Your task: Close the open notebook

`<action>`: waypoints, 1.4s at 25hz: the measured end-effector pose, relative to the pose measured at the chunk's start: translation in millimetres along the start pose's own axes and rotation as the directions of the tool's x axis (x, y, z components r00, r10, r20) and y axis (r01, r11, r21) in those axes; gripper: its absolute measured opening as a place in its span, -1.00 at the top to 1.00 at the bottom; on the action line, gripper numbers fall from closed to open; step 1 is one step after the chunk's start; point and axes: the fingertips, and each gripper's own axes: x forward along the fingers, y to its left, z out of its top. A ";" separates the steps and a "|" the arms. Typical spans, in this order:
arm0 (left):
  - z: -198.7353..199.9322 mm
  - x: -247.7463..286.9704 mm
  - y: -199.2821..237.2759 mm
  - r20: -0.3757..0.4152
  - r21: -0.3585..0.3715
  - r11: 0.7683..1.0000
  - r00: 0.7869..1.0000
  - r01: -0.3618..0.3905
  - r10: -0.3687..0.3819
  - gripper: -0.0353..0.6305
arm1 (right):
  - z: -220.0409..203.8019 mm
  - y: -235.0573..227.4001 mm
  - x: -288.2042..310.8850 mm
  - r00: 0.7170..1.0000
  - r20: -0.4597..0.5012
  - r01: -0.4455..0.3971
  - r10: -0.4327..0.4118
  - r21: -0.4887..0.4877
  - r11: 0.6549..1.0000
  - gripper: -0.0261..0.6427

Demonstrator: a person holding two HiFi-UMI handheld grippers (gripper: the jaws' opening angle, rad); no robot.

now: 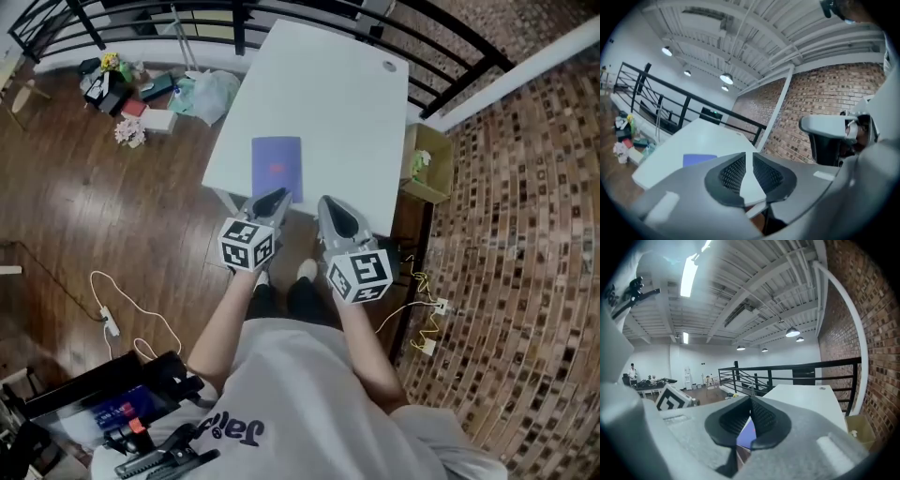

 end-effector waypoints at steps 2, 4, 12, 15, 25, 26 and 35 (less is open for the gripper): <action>29.2 -19.8 -9.1 0.070 0.060 0.998 0.997 -0.020 0.016 0.85 | 2.9 11.6 -11.4 1.000 0.015 -0.011 0.012 -0.015 1.000 0.95; 49.6 -41.0 -21.0 0.126 0.102 0.994 0.992 -0.043 0.030 0.86 | 6.6 20.9 -24.5 0.999 0.037 -0.018 0.019 -0.018 1.000 0.95; 76.5 -135.4 -104.2 0.287 0.323 0.922 0.951 -0.212 0.118 0.86 | 36.2 68.4 -107.6 0.981 0.182 -0.053 0.068 -0.089 0.995 0.95; 54.9 -171.6 -149.9 0.287 0.310 0.919 0.945 -0.244 0.154 0.86 | 17.1 81.8 -168.2 0.982 0.180 -0.041 0.052 -0.067 0.997 0.95; 22.1 -219.5 -250.8 0.263 0.388 0.902 0.961 -0.190 0.089 0.86 | -10.1 91.8 -267.2 0.992 0.117 0.044 -0.037 -0.062 0.997 0.95; 25.9 -226.1 -249.9 0.280 0.385 0.899 0.955 -0.207 0.099 0.86 | -4.6 92.5 -270.3 0.990 0.130 0.056 -0.047 -0.066 0.996 0.95; 36.2 -285.4 -220.0 0.366 0.332 0.901 0.919 -0.279 0.150 0.86 | -2.5 131.4 -271.7 0.988 0.139 0.076 -0.069 -0.047 0.996 0.95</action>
